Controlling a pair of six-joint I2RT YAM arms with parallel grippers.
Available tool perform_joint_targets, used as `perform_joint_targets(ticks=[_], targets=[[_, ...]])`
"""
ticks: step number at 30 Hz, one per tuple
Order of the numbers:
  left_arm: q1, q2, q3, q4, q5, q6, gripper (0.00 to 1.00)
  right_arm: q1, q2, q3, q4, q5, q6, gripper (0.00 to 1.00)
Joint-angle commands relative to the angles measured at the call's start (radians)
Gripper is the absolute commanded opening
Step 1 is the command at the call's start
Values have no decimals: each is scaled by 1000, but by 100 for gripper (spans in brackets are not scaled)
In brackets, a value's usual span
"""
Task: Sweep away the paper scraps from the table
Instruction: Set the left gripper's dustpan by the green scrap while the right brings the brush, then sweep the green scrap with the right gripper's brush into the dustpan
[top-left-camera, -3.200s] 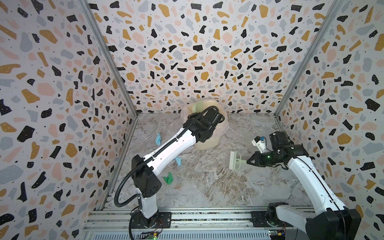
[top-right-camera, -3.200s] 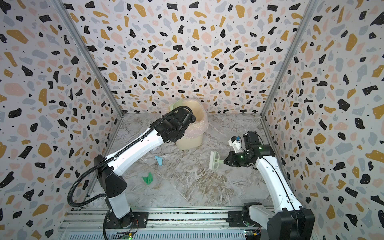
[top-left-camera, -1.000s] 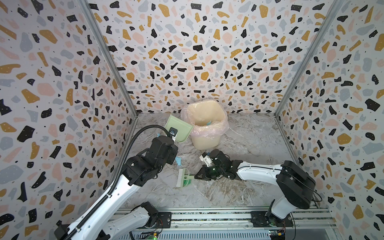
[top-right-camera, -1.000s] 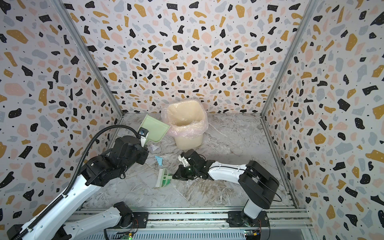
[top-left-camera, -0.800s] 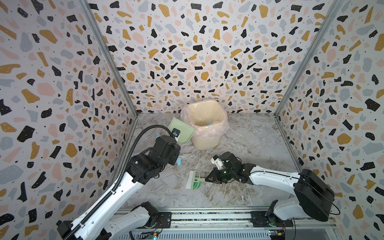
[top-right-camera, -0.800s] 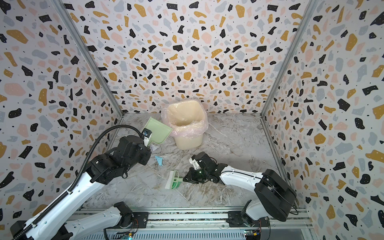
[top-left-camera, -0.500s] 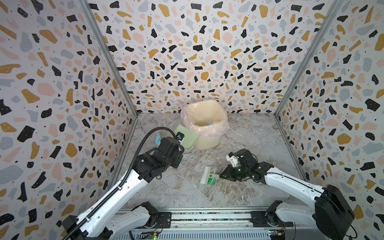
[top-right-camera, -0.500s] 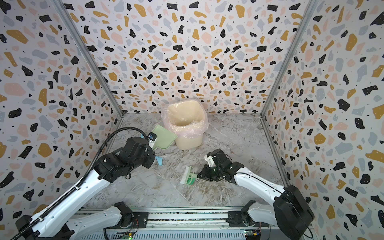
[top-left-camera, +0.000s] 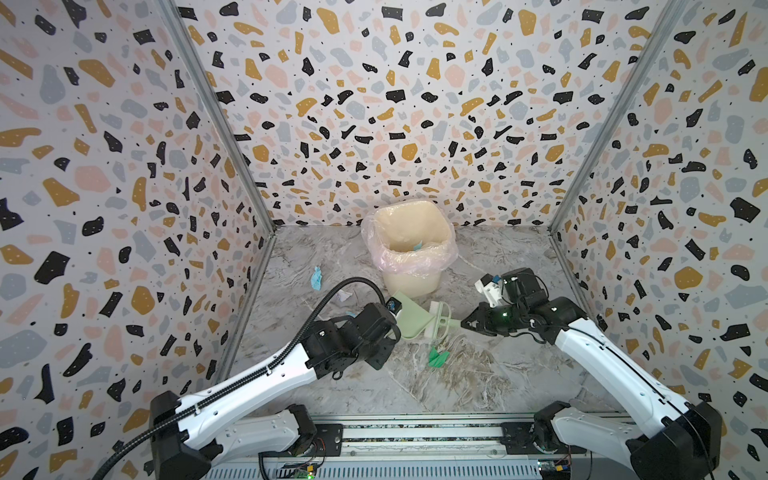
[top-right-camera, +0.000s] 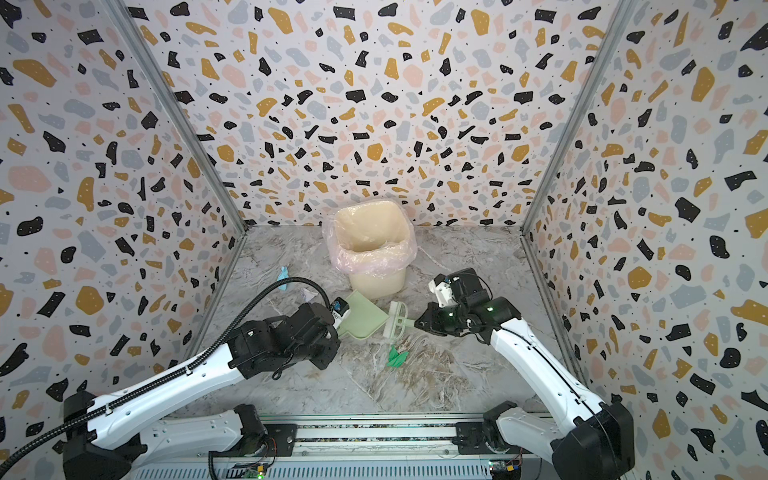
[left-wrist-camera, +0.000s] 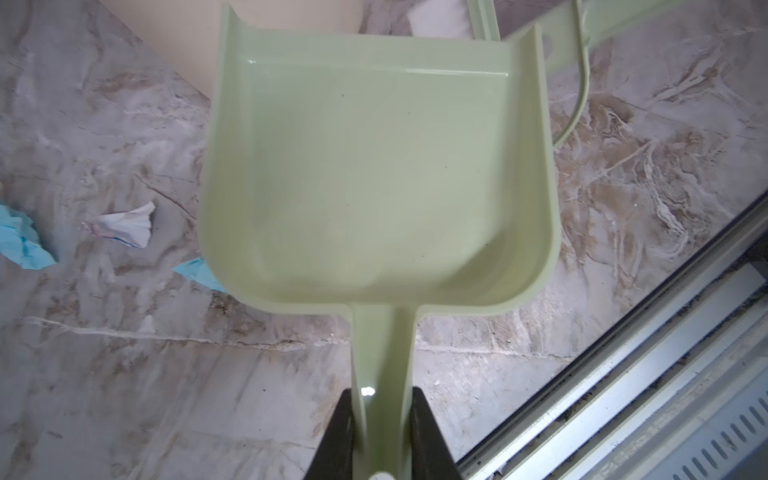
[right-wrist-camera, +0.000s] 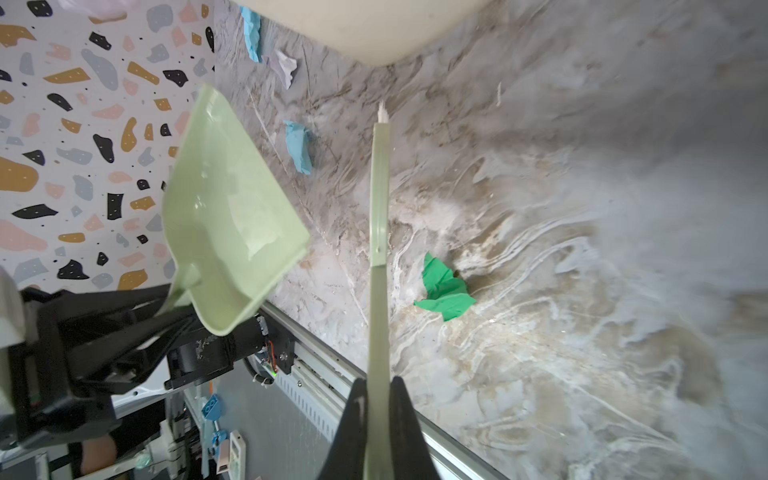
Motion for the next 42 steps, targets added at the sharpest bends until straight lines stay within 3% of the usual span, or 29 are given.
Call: perform_joint_targets(ticks=[1, 10, 19, 42], targets=[[-50, -2, -17, -1, 27, -101, 0, -24, 14, 66, -210, 96, -149, 0], [-274, 47, -118, 19, 66, -243, 0, 27, 130, 222, -397, 336, -282, 0], [-390, 99, -163, 47, 55, -310, 0, 160, 269, 345, -460, 468, -302, 0], [-423, 117, -281, 150, -12, -345, 0, 293, 420, 440, -476, 533, -301, 0]])
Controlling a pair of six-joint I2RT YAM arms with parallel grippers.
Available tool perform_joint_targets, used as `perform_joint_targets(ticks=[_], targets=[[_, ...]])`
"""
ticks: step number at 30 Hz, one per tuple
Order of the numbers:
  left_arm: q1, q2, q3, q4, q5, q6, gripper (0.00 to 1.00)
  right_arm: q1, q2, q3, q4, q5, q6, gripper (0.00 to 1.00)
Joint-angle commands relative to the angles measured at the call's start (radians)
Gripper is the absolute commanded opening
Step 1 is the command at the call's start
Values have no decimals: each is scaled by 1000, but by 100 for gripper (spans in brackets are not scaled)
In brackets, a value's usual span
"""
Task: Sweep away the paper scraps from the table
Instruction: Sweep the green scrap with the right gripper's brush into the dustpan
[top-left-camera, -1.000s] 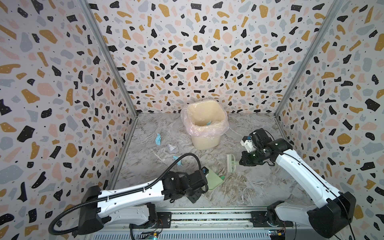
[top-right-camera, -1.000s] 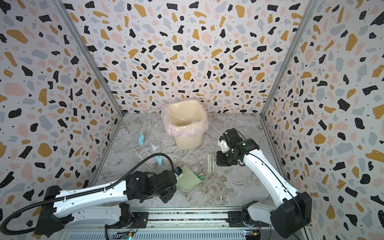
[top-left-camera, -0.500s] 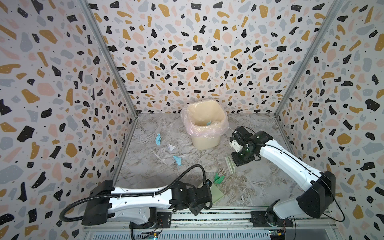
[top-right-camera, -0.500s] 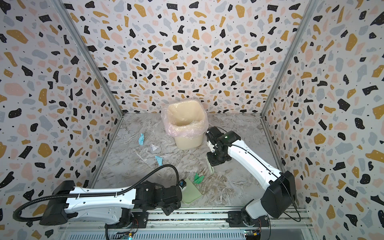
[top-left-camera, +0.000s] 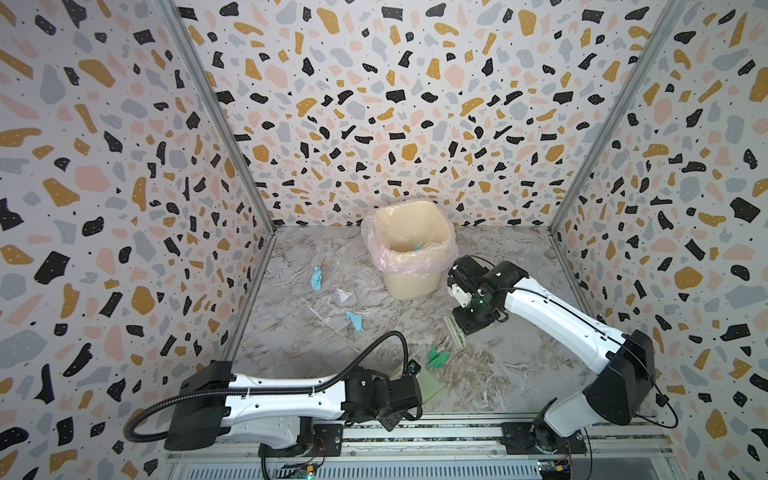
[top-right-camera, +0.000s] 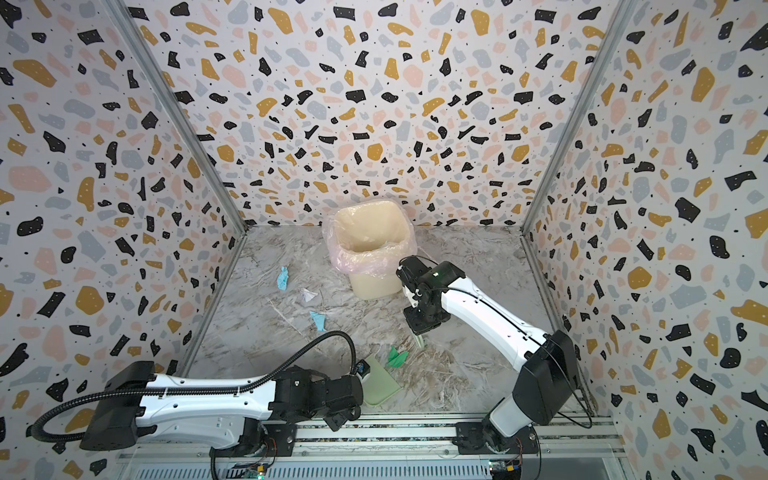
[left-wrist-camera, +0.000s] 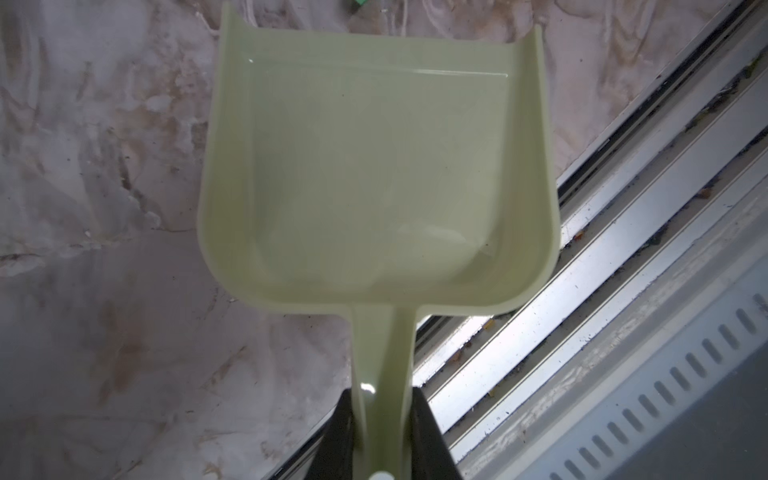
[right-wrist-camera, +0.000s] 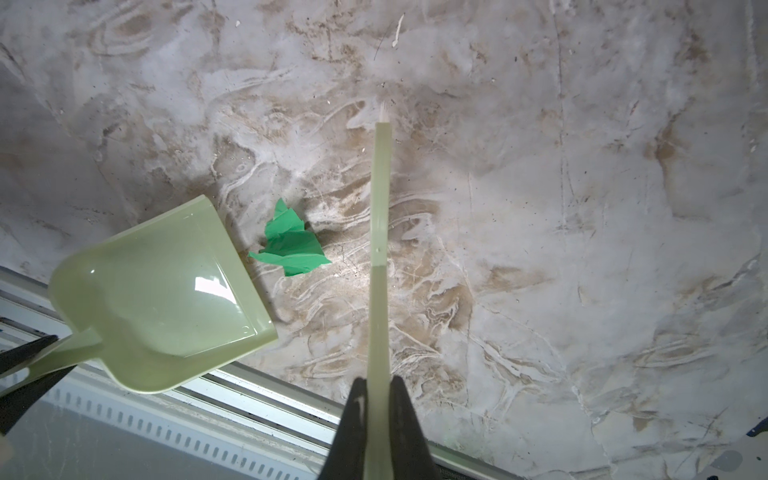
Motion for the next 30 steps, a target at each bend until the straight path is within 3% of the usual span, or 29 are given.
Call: perform_joint_targets(ticks=[1, 30], targets=[[-6, -6, -15, 16, -24, -13, 0, 17, 9, 36, -33, 16, 0, 0], [-1, 22, -77, 69, -34, -4, 0, 157, 61, 87, -55, -74, 12, 0]])
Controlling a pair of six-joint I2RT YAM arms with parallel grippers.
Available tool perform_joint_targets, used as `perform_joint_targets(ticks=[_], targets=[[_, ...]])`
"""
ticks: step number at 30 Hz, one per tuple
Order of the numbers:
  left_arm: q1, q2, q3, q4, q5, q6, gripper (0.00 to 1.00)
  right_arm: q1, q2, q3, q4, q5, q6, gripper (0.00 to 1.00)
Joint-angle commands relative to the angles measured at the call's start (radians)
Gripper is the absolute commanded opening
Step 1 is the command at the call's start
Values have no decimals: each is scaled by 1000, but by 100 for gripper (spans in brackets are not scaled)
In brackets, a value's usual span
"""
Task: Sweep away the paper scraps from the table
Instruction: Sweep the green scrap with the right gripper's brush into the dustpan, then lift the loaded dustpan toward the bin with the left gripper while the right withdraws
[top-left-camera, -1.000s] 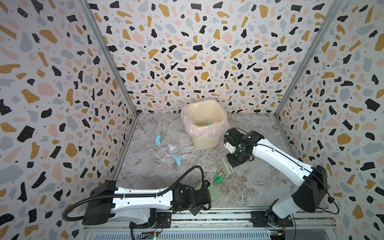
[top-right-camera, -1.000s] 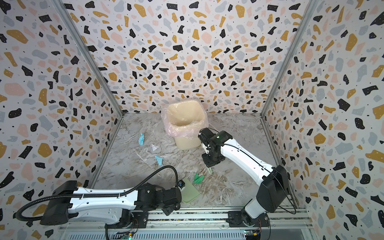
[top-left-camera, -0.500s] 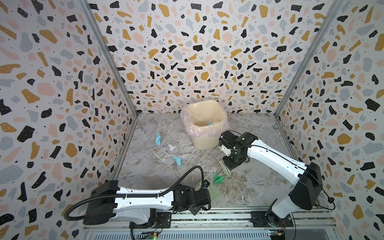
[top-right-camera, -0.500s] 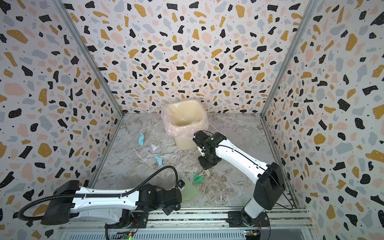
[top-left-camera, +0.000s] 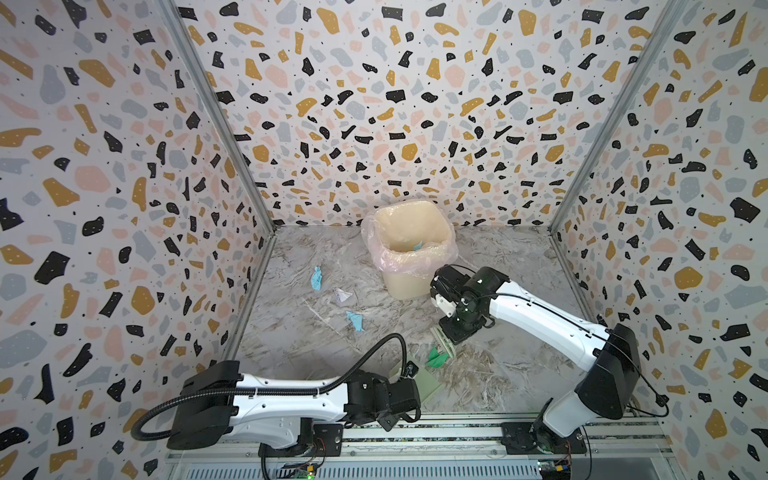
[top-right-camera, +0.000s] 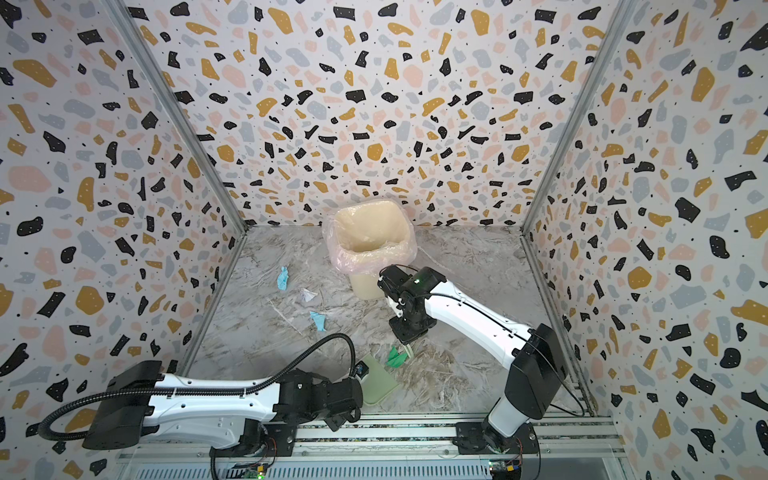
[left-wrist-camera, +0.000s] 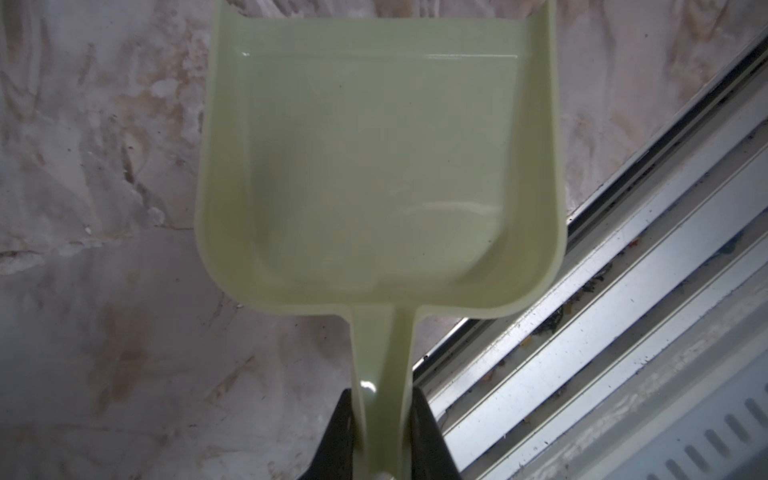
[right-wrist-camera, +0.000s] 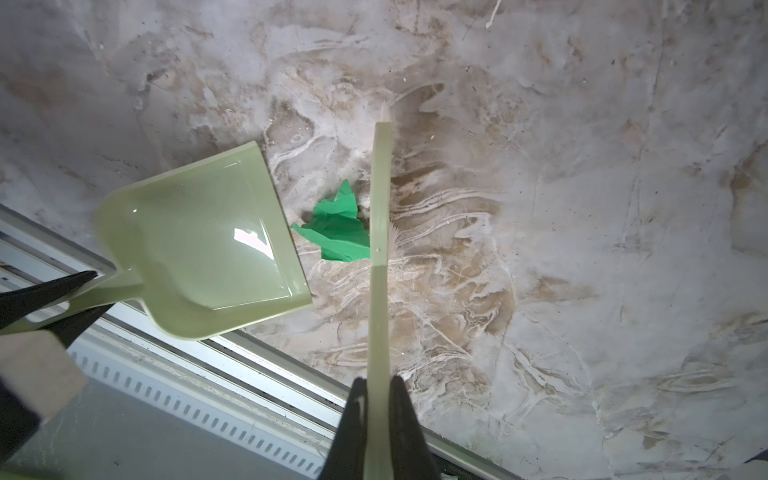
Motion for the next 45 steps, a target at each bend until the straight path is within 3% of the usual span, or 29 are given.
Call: perform_joint_targets(ticks=[1, 12, 17, 23, 32, 45], targets=[[-1, 3, -16, 11, 3, 2, 0, 37, 8, 49, -38, -36, 11, 0], [4, 0, -30, 27, 0, -4, 0, 168, 22, 112, -72, -168, 31, 0], [5, -1, -32, 26, -3, -3, 0, 178, 15, 116, -125, -138, 28, 0], [5, -13, -30, 32, -25, -8, 0, 107, -6, 105, -136, -25, 46, 0], [5, -80, 9, 14, -112, -3, 0, 18, -81, 98, -123, 26, 61, 0], [5, -201, 253, -193, -319, 40, 0, -207, -280, -68, 19, -136, 37, 0]])
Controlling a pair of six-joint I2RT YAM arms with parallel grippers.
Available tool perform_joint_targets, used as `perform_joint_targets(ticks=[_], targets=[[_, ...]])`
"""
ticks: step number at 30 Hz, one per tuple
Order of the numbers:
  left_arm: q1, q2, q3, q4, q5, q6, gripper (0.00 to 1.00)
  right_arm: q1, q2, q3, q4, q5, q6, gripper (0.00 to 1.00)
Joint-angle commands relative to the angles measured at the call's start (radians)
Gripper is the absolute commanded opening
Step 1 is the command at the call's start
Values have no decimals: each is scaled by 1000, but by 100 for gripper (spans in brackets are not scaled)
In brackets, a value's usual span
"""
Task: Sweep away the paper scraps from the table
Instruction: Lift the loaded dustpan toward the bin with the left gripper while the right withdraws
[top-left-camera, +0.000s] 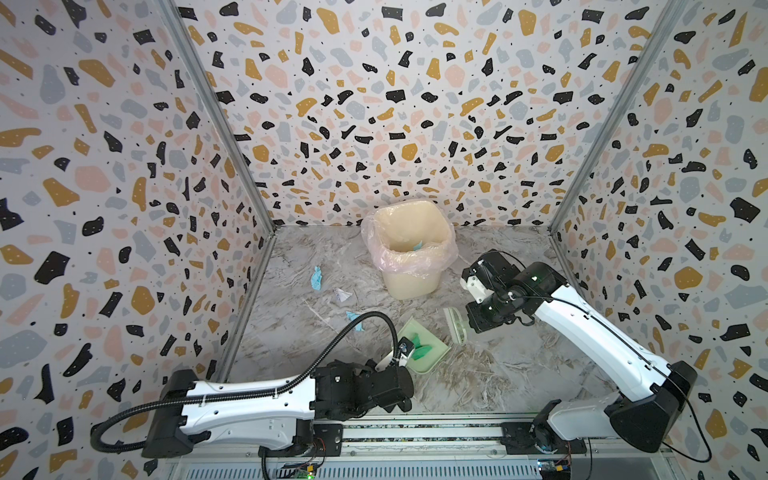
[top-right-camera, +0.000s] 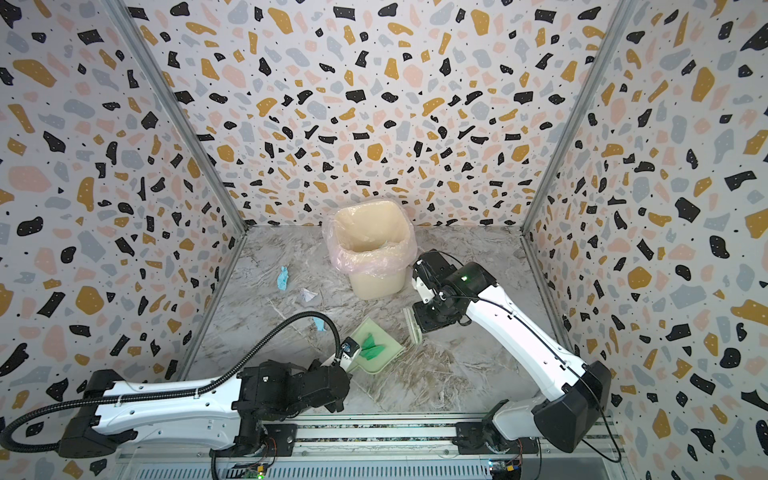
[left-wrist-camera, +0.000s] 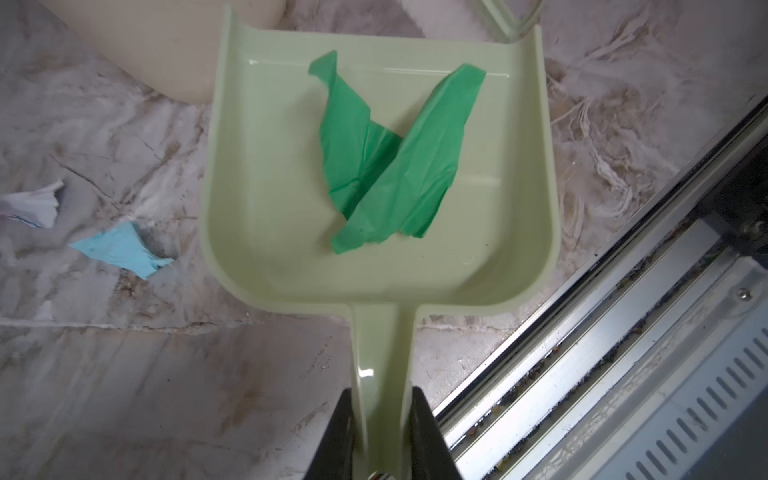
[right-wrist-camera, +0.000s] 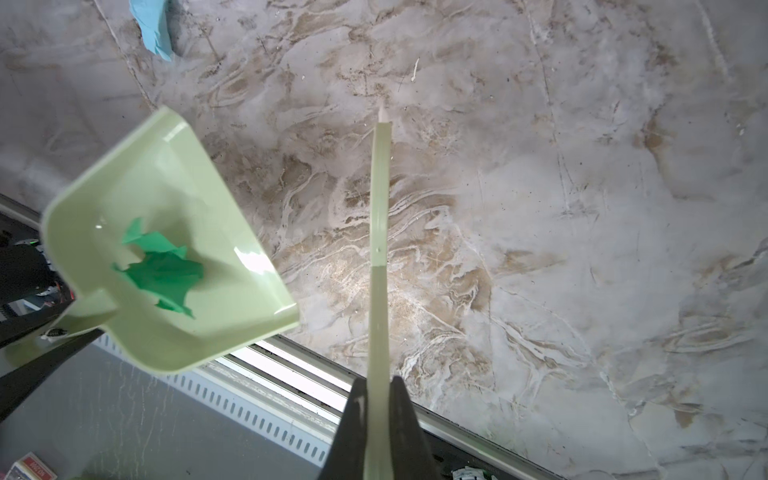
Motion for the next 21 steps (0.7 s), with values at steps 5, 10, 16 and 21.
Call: perform_joint_targets(ticks=[5, 10, 16, 21], targets=[[10, 4, 201, -178, -116, 37, 0, -89, -91, -95, 74, -132, -21, 0], [102, 35, 355, -293, -107, 87, 0, -138, -127, -138, 106, -186, -31, 0], [289, 64, 513, -367, -61, 214, 0, -185, -174, -185, 138, -236, -38, 0], [463, 106, 613, -392, -8, 347, 0, -228, -213, -227, 160, -282, -52, 0]])
